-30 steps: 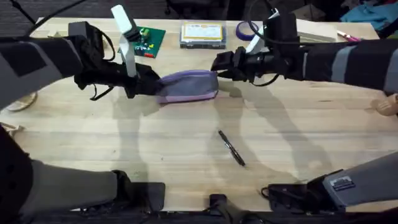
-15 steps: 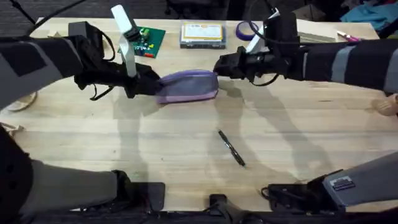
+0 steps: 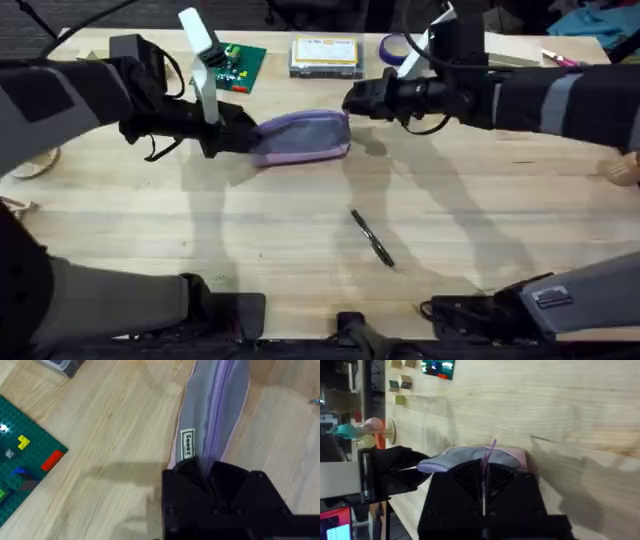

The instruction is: Unzip the bag, pick up the pens from the table one at a time and place them inside, then zip the bag closed.

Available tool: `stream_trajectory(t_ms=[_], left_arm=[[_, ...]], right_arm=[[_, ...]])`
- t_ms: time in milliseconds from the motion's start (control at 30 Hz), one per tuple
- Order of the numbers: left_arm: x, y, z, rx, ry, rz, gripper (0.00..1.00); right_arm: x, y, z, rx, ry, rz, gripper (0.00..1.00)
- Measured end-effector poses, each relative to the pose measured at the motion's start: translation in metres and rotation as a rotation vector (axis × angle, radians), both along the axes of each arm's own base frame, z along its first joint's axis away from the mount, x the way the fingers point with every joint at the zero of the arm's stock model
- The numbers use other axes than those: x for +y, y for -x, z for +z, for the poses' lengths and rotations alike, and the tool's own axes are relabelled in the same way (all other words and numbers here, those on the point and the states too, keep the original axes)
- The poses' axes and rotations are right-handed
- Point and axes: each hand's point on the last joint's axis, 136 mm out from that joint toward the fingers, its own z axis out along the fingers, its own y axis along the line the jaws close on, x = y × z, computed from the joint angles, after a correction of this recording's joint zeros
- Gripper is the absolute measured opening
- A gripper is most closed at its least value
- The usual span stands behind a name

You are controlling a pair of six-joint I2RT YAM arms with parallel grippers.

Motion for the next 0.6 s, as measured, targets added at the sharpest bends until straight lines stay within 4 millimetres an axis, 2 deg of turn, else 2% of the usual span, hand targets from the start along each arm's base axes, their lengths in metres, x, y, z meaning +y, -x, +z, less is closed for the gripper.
stream_trajectory(t_ms=[367,400,433,600], left_arm=[[0.001,0.000,0.000,0.001,-0.002,0.003,0.042],[0.001,0.000,0.000,0.001,-0.002,0.003,0.042],[0.002,0.000,-0.001,0.002,-0.006,0.005,0.042],[0.005,-0.001,-0.002,0.004,-0.013,0.015,0.042]], right_arm=[[0.006,0.004,0.008,-0.020,-0.017,0.033,0.031],[0.008,0.005,0.009,-0.023,-0.017,0.039,0.031],[0.021,0.012,0.009,-0.039,-0.009,0.077,0.031],[0.038,0.014,0.016,-0.080,0.016,0.108,0.032]])
